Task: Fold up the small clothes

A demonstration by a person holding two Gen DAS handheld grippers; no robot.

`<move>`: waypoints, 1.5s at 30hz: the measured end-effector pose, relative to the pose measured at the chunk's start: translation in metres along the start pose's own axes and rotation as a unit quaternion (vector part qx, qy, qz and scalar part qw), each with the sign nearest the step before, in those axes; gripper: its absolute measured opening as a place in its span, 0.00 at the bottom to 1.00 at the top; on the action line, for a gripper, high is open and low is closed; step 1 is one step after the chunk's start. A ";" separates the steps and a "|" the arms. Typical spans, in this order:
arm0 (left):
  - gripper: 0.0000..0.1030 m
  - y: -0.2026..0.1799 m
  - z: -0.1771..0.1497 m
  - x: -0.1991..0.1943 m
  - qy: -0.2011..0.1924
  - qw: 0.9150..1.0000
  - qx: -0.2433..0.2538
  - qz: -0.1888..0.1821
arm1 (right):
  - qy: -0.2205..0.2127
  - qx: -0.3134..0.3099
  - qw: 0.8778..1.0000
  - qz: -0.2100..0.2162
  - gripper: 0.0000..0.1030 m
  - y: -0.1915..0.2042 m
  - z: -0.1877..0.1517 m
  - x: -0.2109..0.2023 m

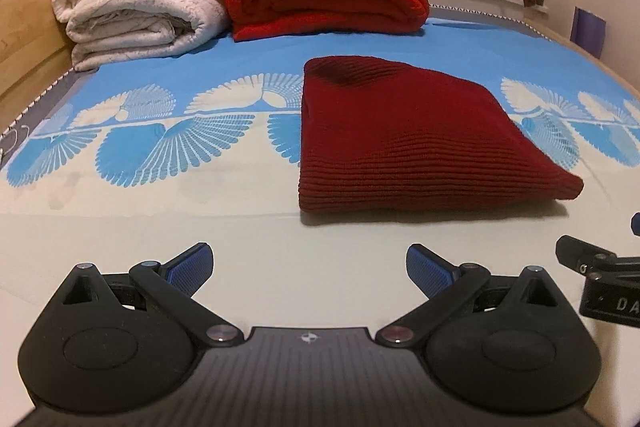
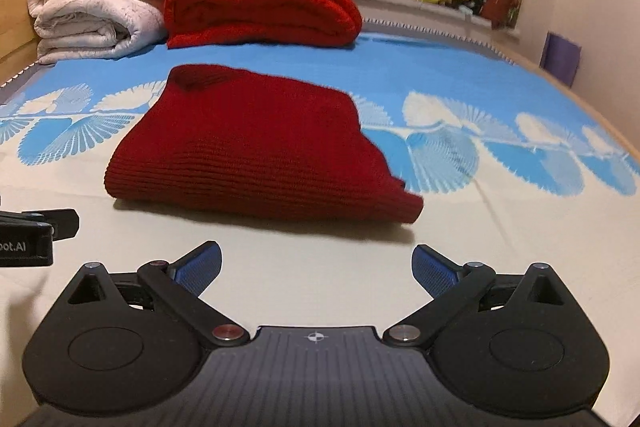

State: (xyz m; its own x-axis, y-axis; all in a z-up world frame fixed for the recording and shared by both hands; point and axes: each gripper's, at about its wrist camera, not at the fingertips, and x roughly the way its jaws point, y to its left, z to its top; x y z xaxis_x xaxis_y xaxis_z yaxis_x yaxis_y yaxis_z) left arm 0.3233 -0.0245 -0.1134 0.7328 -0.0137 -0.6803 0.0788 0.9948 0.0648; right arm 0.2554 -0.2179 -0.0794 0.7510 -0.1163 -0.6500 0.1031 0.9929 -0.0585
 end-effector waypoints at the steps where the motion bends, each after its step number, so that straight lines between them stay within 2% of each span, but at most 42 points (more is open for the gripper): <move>1: 1.00 -0.001 0.000 0.001 0.000 1.000 0.002 -0.001 | 0.002 0.002 1.000 0.001 0.98 -0.001 0.000 0.000; 12: 1.00 -0.014 -0.003 0.004 0.000 1.000 0.019 -0.013 | 0.004 0.002 1.000 0.001 0.98 -0.005 -0.004 -0.002; 22: 1.00 -0.018 -0.003 0.003 -0.007 0.999 0.031 -0.006 | 0.006 -0.004 1.000 0.003 0.98 -0.004 -0.004 -0.002; 45: 1.00 -0.026 -0.004 0.005 -0.002 0.999 0.032 -0.007 | 0.012 -0.007 1.000 0.010 0.98 -0.002 -0.006 -0.002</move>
State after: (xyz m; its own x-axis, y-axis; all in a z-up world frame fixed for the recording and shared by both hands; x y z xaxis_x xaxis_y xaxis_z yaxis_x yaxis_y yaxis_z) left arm 0.3221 -0.0502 -0.1217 0.7340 -0.0274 -0.6786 0.1316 0.9860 0.1024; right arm 0.2498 -0.2196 -0.0823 0.7367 -0.0961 -0.6694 0.0792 0.9953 -0.0558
